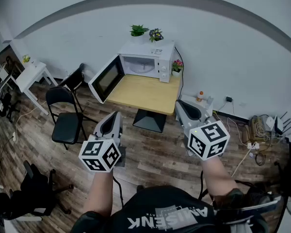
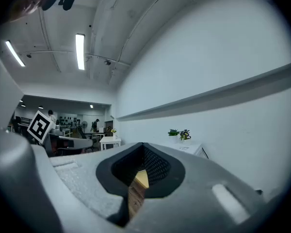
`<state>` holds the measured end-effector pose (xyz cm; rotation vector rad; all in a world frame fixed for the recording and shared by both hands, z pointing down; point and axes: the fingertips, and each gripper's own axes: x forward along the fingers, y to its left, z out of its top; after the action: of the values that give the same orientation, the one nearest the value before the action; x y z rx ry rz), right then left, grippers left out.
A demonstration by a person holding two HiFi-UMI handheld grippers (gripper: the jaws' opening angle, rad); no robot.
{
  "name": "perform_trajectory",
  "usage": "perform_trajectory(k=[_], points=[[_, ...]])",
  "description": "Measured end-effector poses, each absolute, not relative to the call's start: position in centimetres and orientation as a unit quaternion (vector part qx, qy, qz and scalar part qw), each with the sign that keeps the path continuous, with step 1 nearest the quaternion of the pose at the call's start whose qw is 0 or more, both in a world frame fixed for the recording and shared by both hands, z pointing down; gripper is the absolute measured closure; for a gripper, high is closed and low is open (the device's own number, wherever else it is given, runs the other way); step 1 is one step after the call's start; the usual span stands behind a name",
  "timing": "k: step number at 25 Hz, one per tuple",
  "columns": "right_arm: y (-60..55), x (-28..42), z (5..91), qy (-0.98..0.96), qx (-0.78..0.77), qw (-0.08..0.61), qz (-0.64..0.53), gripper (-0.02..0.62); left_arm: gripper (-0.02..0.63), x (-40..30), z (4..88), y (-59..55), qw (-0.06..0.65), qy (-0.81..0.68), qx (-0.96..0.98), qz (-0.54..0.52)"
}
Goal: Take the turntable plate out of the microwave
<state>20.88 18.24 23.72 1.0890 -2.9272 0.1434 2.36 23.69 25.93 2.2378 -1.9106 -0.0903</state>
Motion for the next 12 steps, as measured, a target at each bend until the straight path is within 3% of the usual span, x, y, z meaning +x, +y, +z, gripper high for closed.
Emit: perform_trajectory(k=[12], points=[[17.6, 19.7, 23.9, -0.933, 0.351, -0.013, 0.079, 0.591, 0.604, 1.4, 25.2, 24.1, 0.079, -0.644, 0.76, -0.033]])
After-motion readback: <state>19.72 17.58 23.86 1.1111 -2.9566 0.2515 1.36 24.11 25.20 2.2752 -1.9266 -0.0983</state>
